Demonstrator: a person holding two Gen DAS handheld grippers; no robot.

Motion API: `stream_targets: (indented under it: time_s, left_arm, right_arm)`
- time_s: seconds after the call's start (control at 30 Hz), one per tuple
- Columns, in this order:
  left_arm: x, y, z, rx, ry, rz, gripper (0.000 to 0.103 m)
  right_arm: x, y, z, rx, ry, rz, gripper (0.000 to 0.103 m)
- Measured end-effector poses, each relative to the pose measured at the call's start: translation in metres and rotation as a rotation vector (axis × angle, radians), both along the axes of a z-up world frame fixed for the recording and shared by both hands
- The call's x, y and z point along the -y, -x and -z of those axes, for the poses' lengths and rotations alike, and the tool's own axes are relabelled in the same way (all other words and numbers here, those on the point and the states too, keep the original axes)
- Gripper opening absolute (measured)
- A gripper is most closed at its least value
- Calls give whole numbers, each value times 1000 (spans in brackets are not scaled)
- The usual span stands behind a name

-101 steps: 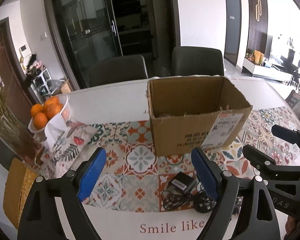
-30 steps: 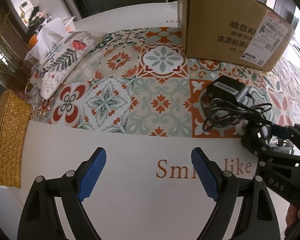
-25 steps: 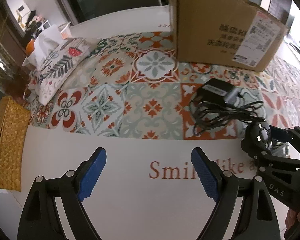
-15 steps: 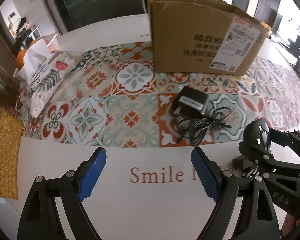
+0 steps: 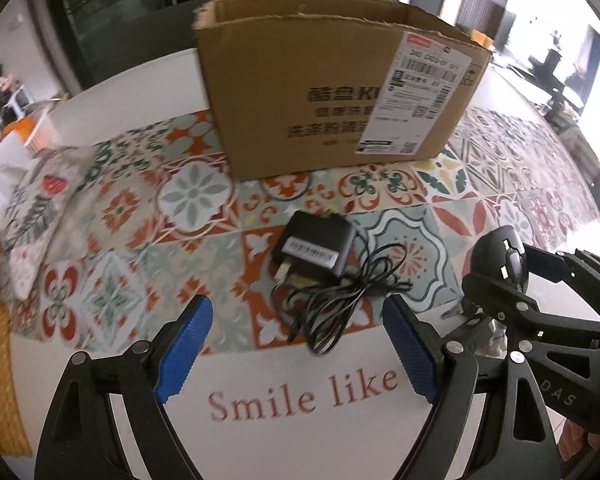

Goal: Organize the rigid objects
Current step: 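Lower the left tool onto the black power adapter and close on it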

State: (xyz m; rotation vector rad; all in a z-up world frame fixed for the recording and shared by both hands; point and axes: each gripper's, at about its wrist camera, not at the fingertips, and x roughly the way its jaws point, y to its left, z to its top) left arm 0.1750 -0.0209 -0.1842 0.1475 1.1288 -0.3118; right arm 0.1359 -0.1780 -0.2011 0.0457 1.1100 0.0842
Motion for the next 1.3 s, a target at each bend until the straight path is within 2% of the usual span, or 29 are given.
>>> stream_targets:
  time_s: [0.1, 0.4, 0.77, 1.1, 1.3]
  left_arm:
    - [4, -15, 7, -22, 21, 22, 87]
    - [16, -48, 34, -82, 15, 59, 83]
    - [23, -69, 63, -148, 31, 67, 64]
    - [27, -69, 73, -116, 28, 58, 61]
    - [18, -51, 56, -83, 37, 44, 60]
  right_arm:
    - [5, -9, 1, 5, 1, 24, 56]
    - [10, -35, 14, -13, 11, 59, 56]
    - [12, -48, 32, -58, 8, 71, 56]
    - [10, -48, 35, -65, 2, 68, 57]
    - [11, -43, 28, -49, 2, 65, 57]
